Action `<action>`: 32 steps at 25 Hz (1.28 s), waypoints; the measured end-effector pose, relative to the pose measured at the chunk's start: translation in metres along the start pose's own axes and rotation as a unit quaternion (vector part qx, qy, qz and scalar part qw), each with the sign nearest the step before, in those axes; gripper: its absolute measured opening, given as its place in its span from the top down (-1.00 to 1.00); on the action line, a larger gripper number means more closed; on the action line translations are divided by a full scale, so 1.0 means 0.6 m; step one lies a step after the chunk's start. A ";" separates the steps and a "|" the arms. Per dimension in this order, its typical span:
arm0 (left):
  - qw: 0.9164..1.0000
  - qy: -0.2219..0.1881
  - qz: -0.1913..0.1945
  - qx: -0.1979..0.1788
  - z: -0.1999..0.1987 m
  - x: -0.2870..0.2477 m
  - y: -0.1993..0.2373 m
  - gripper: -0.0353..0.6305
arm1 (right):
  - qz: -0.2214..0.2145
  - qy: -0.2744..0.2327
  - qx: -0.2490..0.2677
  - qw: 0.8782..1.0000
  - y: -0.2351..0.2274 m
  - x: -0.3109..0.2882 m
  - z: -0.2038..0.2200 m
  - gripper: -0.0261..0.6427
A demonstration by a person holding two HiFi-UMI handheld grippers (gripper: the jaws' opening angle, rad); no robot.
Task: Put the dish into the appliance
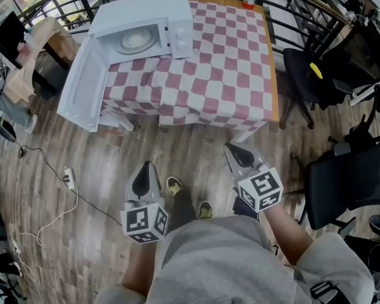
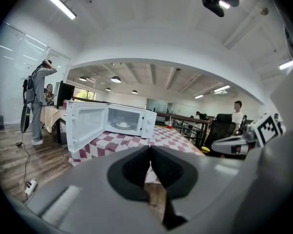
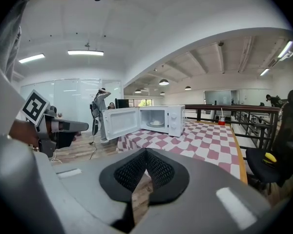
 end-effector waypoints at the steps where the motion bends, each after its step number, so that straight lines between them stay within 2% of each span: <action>1: 1.000 -0.001 -0.002 0.000 0.004 0.010 -0.009 0.86 | -0.002 0.000 0.000 1.000 0.002 0.011 0.007 0.93; 13: 1.000 -0.002 -0.005 0.001 0.044 0.086 -0.076 0.86 | -0.007 -0.013 0.002 1.000 0.021 0.097 0.042 0.93; 32: 1.000 -0.010 -0.019 0.005 0.047 0.116 -0.071 0.86 | -0.025 -0.018 0.006 1.000 0.050 0.095 0.036 0.93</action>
Point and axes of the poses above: the fingertips, and each gripper's own axes: x backward along the fingers, y to its left, z out of its underside, the point moved 10 cm from there along x, backward along the fingers, and after that the axes turned 8 degrees about z, right-handed, at the moved point
